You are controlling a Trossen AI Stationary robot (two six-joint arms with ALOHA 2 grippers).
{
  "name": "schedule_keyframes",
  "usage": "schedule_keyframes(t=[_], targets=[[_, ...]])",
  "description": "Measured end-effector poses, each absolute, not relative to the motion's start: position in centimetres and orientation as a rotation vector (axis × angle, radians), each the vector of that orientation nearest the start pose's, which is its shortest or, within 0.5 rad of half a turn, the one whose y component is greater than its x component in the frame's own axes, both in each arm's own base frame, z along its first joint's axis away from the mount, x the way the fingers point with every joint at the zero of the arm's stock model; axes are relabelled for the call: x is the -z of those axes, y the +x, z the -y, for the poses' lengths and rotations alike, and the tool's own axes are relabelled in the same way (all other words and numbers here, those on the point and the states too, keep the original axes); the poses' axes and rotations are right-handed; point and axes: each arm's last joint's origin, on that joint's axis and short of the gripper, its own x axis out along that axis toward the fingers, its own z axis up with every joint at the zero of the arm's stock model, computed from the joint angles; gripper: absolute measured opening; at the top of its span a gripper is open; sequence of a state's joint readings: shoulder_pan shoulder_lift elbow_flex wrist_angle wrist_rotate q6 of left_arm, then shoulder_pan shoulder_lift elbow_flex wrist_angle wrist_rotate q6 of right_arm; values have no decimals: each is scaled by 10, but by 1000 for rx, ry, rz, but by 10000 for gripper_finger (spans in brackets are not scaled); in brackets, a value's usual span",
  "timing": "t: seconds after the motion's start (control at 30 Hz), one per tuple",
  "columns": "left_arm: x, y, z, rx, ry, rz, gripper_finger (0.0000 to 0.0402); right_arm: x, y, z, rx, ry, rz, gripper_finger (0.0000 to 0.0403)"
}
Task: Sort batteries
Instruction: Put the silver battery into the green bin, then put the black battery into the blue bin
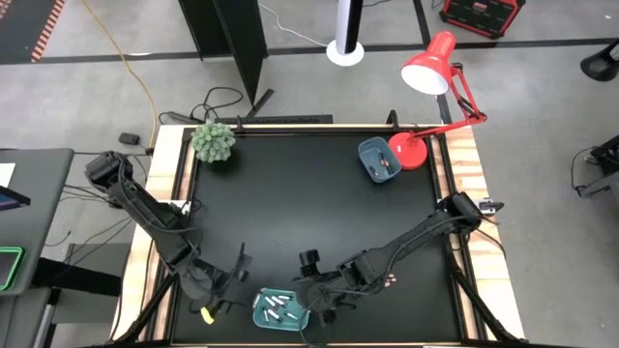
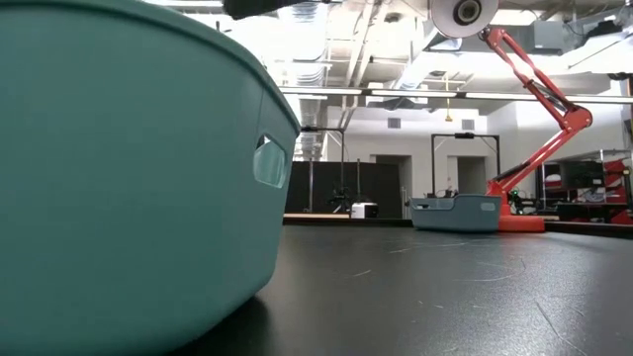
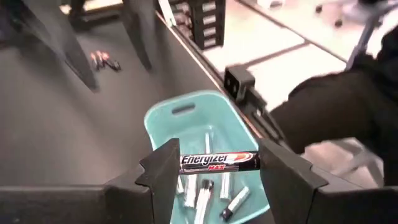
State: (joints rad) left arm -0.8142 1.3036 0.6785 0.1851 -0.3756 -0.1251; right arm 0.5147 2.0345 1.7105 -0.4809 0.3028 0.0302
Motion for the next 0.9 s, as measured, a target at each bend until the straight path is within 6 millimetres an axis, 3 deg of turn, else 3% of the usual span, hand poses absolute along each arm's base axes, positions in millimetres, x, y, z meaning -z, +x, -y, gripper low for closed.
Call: schedule_keyframes(t=[0.37, 0.47, 0.67, 0.9], targets=[[-183, 216, 205, 415, 118, -436, 186, -304, 353, -230, -36, -399, -649, 248], [-173, 219, 209, 408, 114, -468, 206, -312, 340, -226, -12, -371, -683, 248], [-166, 223, 212, 395, 119, -496, 271, -303, 313, -214, 123, -249, -920, 249], [-172, 223, 206, 370, 114, -502, 290, -274, 283, -215, 211, -166, -1169, 251]])
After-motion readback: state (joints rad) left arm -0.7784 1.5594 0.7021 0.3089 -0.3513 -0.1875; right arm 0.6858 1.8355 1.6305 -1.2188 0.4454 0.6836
